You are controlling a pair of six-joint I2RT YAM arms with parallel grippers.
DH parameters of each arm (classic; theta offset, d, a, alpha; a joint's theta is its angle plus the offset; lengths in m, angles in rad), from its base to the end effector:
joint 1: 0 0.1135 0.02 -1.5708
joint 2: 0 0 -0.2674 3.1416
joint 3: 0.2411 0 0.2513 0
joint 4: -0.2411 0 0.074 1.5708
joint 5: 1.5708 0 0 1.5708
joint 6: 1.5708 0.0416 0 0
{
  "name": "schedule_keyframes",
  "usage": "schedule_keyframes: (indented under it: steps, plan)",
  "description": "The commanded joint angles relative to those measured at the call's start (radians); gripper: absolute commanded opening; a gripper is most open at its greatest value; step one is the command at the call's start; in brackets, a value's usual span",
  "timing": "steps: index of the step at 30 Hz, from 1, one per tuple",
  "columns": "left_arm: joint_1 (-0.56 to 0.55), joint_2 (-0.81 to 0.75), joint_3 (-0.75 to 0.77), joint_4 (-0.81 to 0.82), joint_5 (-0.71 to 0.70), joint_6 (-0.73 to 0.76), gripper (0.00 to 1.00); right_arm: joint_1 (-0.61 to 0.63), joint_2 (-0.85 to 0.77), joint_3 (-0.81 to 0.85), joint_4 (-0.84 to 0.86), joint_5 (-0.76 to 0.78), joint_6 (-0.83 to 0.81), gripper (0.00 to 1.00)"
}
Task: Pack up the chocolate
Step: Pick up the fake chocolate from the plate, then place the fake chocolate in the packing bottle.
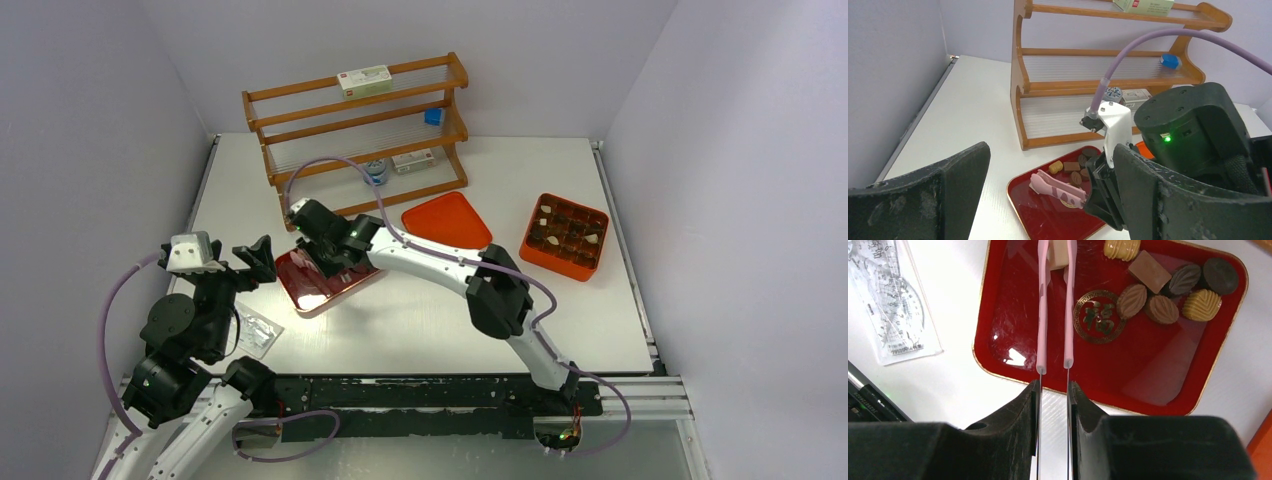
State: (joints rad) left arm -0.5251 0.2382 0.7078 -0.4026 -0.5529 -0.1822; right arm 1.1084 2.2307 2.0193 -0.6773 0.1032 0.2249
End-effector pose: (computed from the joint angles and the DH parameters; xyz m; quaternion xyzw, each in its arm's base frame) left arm 0.0627 -0.0111 0.3479 -0.0843 0.6815 -0.0685 0.7237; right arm 0.2304 0.4526 0.2427 -0.3868 0.8582 0.1683 0.2926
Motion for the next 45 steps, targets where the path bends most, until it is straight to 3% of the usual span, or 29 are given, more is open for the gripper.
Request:
schedule_keyframes:
  steps: [1, 13, 23, 32, 45]
  plan:
    - [0.005, 0.001, 0.010, 0.015, 0.009, 0.015, 0.98, 0.004, -0.106, -0.051, 0.038, 0.013, 0.032, 0.18]
    - [0.005, 0.044, -0.029, 0.073, 0.149, 0.029, 0.98, -0.013, -0.334, -0.284, 0.031, 0.160, 0.128, 0.17]
    - [0.005, 0.163, 0.016, 0.013, 0.274, -0.018, 0.98, -0.070, -0.551, -0.419, -0.113, 0.296, 0.243, 0.18]
    - [0.007, 0.247, 0.017, 0.020, 0.314, 0.015, 0.98, -0.297, -0.771, -0.586, -0.190, 0.274, 0.291, 0.19]
    - [0.006, 0.229, 0.003, 0.033, 0.320, 0.026, 0.98, -0.631, -0.865, -0.622, -0.365, 0.316, 0.262, 0.19]
